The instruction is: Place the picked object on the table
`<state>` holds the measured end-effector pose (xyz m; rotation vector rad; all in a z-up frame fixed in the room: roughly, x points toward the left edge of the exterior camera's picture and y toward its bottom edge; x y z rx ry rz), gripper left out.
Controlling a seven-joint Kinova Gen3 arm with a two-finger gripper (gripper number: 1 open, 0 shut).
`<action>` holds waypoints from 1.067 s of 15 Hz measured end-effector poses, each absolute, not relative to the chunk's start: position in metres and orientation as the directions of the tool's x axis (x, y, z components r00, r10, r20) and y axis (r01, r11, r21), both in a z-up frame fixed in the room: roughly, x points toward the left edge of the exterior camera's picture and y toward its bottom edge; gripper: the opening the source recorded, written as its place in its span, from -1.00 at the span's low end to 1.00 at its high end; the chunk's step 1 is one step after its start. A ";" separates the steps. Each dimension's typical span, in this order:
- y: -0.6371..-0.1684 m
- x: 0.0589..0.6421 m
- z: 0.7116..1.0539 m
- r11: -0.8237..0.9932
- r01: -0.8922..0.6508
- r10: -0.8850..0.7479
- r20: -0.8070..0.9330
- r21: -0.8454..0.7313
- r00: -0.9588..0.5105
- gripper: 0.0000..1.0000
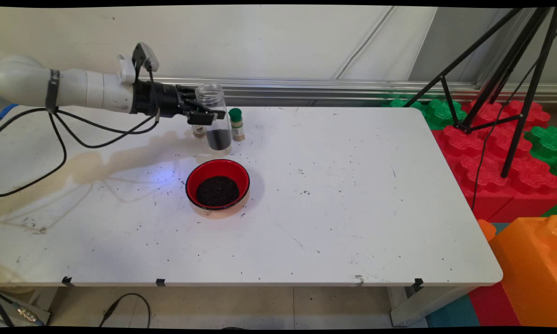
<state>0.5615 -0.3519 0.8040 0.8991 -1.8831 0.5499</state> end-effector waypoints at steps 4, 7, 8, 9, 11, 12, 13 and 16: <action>-0.355 0.558 0.797 0.627 -0.779 -0.353 0.886 -0.016 -0.302 -1.00; -0.358 0.556 0.792 0.625 -0.780 -0.355 0.880 -0.028 -0.316 -1.00; -0.358 0.556 0.790 0.624 -0.780 -0.356 0.877 -0.032 -0.322 -1.00; -0.358 0.555 0.788 0.624 -0.780 -0.358 0.875 -0.036 -0.326 -1.00; -0.358 0.555 0.785 0.624 -0.780 -0.360 0.872 -0.040 -0.333 -1.00; -0.358 0.554 0.785 0.624 -0.780 -0.360 0.870 -0.042 -0.336 -1.00; -0.359 0.554 0.783 0.625 -0.780 -0.361 0.868 -0.045 -0.340 -1.00; -0.358 0.553 0.779 0.625 -0.779 -0.364 0.863 -0.054 -0.351 -1.00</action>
